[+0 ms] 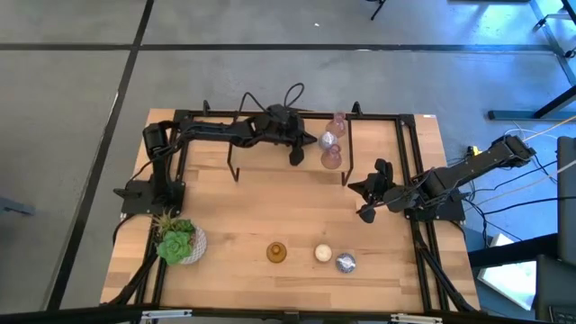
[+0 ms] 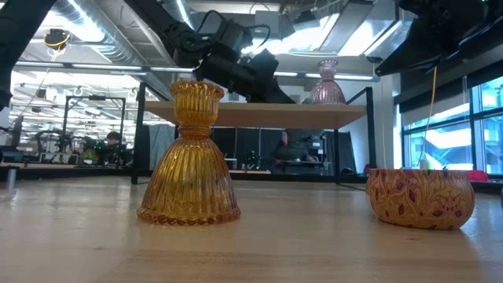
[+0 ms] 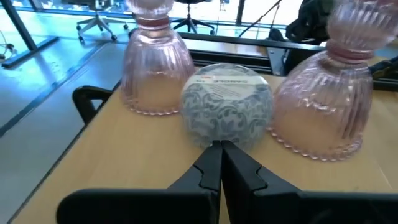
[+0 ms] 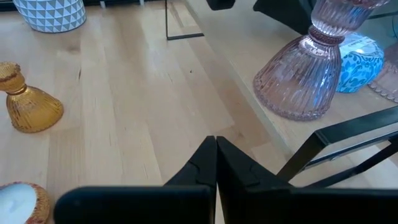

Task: Pick & Place candle stick holders
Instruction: Adjust the light blue scented candle on the shelf

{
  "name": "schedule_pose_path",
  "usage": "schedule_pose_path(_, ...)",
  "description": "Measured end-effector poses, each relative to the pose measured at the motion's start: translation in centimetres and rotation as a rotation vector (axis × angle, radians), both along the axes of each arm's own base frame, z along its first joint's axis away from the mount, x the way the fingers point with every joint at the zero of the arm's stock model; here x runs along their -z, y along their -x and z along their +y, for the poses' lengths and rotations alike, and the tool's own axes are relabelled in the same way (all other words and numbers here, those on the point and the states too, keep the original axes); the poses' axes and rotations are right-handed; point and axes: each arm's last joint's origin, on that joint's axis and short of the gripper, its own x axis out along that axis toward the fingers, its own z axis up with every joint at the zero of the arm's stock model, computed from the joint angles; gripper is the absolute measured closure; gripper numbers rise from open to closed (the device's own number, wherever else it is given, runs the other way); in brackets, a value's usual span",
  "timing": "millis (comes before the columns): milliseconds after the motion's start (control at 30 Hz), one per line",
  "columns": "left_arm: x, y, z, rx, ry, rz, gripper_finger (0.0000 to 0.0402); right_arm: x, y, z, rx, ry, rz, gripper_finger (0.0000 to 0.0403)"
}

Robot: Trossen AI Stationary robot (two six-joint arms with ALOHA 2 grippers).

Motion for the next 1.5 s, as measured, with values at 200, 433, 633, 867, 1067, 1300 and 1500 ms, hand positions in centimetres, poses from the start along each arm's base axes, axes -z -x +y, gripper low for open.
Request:
schedule_pose_path(200, -0.05, 0.22, 0.54, -0.010, -0.001, -0.005, 0.0400, -0.06, -0.05, 0.01, -0.003, 0.001, -0.006, 0.0400)
schedule_pose_path(433, -0.38, 0.08, 0.55, -0.001, -0.003, -0.015, 0.0400, -0.11, -0.09, 0.03, -0.005, 0.003, -0.010, 0.0400)
schedule_pose_path(633, -0.44, -0.27, 0.48, 0.016, 0.001, -0.018, 0.0400, -0.12, -0.09, 0.04, -0.006, 0.002, -0.012, 0.0400)
schedule_pose_path(867, -0.56, -0.41, 0.24, 0.025, -0.002, -0.028, 0.0400, -0.12, -0.09, 0.04, -0.008, 0.005, -0.010, 0.0400)
schedule_pose_path(1067, -0.56, -0.43, 0.21, 0.027, -0.002, -0.027, 0.0400, -0.15, -0.12, 0.05, -0.011, 0.005, -0.013, 0.0400)
schedule_pose_path(1300, -0.61, -0.44, 0.22, 0.026, -0.005, -0.032, 0.0400, -0.15, -0.12, 0.05, -0.011, 0.005, -0.013, 0.0400)
schedule_pose_path(1500, -0.60, -0.29, 0.58, 0.013, -0.005, -0.031, 0.0400, -0.15, -0.12, 0.05, -0.011, 0.005, -0.013, 0.0400)
